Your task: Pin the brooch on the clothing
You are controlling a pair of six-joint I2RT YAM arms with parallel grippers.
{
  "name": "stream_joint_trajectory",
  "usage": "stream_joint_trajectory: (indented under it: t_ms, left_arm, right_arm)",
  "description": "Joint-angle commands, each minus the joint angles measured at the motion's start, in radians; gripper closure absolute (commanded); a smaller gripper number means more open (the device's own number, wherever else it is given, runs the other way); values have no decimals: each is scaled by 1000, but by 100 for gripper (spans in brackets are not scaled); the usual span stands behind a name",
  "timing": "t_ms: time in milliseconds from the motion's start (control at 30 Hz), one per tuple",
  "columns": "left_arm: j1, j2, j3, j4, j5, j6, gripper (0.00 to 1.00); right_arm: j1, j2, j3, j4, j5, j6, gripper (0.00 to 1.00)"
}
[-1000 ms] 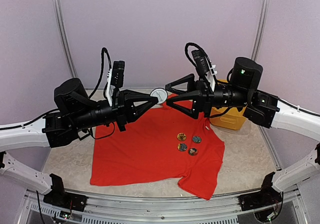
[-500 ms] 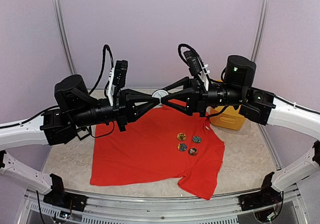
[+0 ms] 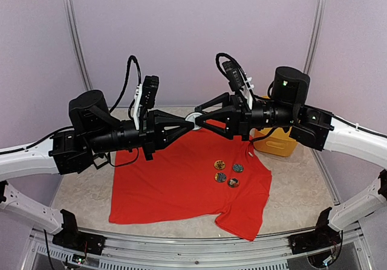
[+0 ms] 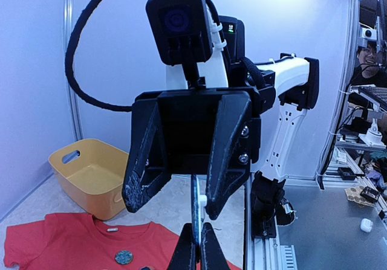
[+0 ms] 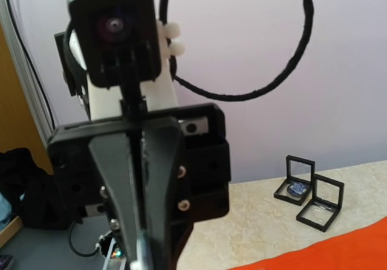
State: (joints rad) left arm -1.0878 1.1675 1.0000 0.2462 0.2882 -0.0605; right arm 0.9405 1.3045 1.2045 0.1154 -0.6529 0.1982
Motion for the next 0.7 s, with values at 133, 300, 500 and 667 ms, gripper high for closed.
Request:
stream_joint_trajectory:
  t_ms: [133, 300, 500, 667]
  left_arm:
    - [-9, -4, 26, 5, 66, 18, 100]
    - [-13, -8, 28, 10, 112, 23, 100]
    - [-16, 7, 35, 27, 156, 14, 100]
    - [-16, 25, 44, 37, 177, 4, 100]
  right_arm:
    - [2, 0, 3, -58, 91, -30, 64]
    - [3, 0, -5, -64, 221, -36, 66]
    - [6, 10, -10, -55, 321, -52, 63]
    - [19, 39, 14, -68, 331, -80, 55]
